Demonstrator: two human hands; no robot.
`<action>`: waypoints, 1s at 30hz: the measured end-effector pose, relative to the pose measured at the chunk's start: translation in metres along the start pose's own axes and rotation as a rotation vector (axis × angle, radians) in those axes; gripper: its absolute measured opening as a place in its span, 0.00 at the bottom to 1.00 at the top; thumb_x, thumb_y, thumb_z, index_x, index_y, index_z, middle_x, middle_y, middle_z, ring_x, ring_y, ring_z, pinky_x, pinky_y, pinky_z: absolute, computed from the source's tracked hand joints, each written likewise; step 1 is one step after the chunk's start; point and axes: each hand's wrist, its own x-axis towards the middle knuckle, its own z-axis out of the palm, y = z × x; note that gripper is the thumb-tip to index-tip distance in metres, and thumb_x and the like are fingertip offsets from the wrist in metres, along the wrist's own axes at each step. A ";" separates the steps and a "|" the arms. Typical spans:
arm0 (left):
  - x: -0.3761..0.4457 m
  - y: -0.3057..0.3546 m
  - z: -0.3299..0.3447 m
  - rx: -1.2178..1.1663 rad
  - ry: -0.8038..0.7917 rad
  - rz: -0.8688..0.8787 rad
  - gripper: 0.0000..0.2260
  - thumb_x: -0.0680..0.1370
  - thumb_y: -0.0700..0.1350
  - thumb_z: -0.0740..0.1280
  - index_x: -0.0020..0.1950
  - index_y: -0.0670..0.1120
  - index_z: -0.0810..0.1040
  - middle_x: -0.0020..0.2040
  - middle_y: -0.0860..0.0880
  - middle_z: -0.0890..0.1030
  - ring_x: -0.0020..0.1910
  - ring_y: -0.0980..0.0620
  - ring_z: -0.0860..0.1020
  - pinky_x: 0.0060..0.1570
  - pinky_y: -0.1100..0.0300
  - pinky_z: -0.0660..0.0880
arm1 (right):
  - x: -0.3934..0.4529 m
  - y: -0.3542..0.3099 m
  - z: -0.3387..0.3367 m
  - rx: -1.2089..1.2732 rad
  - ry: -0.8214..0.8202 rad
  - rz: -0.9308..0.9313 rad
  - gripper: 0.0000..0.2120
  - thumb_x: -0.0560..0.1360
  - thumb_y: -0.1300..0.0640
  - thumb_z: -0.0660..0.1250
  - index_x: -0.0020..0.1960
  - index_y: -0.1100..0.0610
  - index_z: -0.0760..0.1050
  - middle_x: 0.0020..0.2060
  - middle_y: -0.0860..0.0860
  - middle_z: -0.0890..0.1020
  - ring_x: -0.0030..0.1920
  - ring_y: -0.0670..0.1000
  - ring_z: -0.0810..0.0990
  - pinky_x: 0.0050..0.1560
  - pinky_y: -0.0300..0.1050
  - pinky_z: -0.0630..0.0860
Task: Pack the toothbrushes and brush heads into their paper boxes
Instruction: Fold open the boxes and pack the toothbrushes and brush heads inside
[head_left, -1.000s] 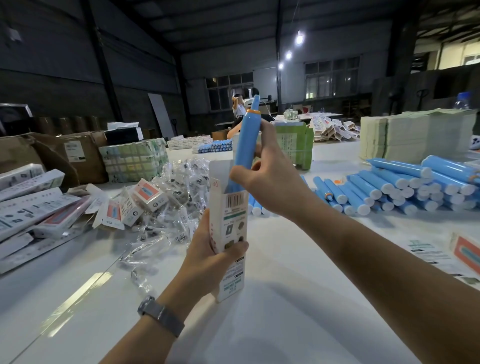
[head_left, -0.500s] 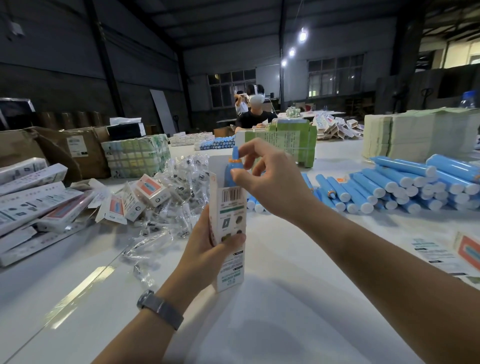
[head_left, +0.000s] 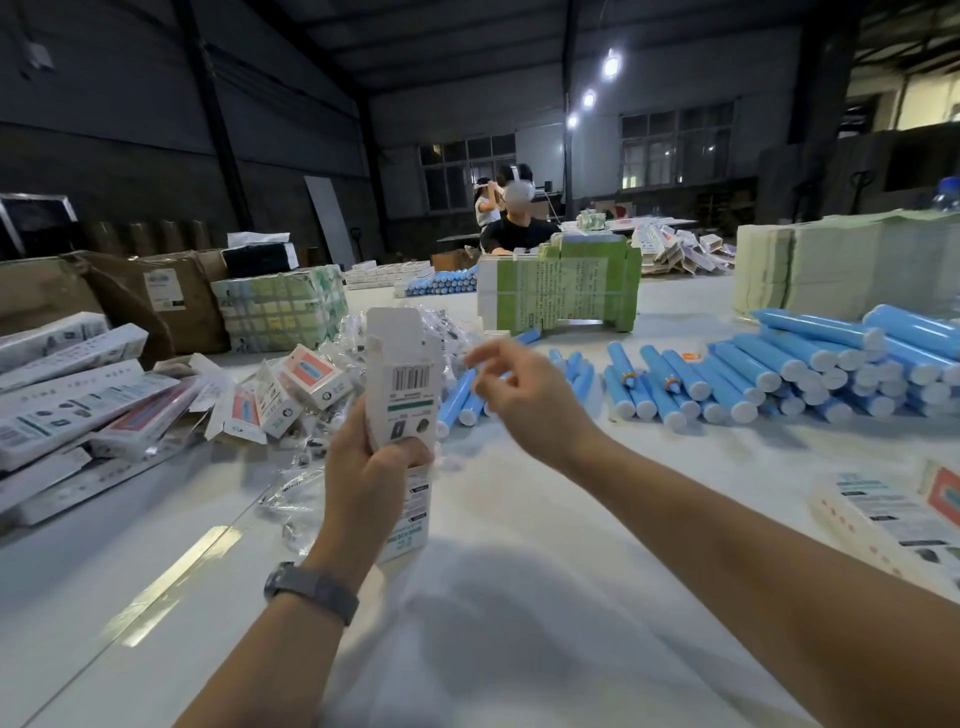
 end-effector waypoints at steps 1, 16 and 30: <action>0.001 -0.002 -0.002 0.018 0.055 -0.003 0.19 0.60 0.40 0.68 0.47 0.58 0.81 0.45 0.55 0.85 0.45 0.48 0.83 0.38 0.56 0.78 | 0.001 0.006 0.009 -0.146 -0.118 0.031 0.11 0.77 0.60 0.63 0.58 0.51 0.77 0.43 0.47 0.79 0.43 0.48 0.77 0.45 0.41 0.74; 0.002 -0.005 -0.008 0.083 0.268 -0.001 0.17 0.61 0.42 0.67 0.45 0.59 0.77 0.45 0.61 0.82 0.43 0.63 0.80 0.31 0.71 0.75 | 0.006 0.035 0.072 -0.750 -0.425 -0.086 0.13 0.76 0.57 0.66 0.59 0.49 0.76 0.56 0.49 0.78 0.56 0.53 0.76 0.51 0.48 0.74; -0.008 -0.003 0.005 -0.013 -0.128 0.053 0.22 0.63 0.38 0.67 0.56 0.48 0.77 0.44 0.53 0.83 0.42 0.58 0.82 0.36 0.67 0.77 | 0.021 0.007 -0.004 -0.292 0.045 0.073 0.08 0.78 0.57 0.65 0.45 0.57 0.81 0.35 0.47 0.80 0.35 0.42 0.77 0.37 0.38 0.70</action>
